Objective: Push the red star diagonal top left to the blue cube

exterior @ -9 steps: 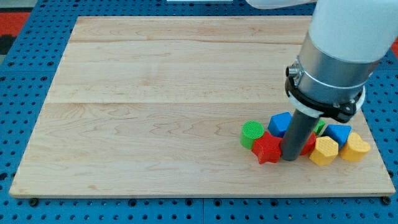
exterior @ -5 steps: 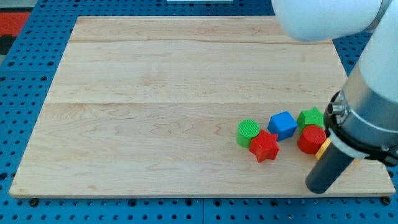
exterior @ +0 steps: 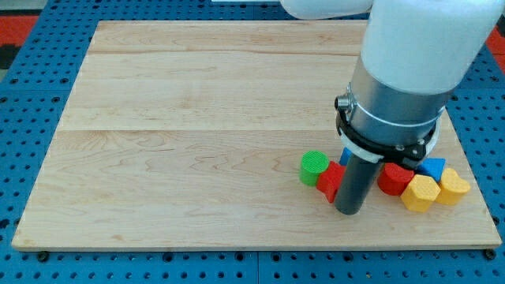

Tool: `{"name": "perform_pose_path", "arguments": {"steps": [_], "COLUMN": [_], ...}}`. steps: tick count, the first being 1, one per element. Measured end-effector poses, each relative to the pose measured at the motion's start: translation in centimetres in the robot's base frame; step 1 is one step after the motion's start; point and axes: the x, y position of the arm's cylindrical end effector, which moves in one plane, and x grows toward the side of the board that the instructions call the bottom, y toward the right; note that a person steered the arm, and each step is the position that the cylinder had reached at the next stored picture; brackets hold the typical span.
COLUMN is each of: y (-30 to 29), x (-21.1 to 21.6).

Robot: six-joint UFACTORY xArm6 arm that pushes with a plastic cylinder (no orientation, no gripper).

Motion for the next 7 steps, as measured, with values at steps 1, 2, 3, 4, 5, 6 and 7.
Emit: {"name": "perform_pose_path", "arguments": {"steps": [1,2,3,4,5,6,7], "y": [-0.1,-0.4,-1.5,-2.5,-3.7,-4.9,-5.9], "x": [-1.1,-2.3,-3.3,-4.6,-6.4,-7.8,-9.7]}}
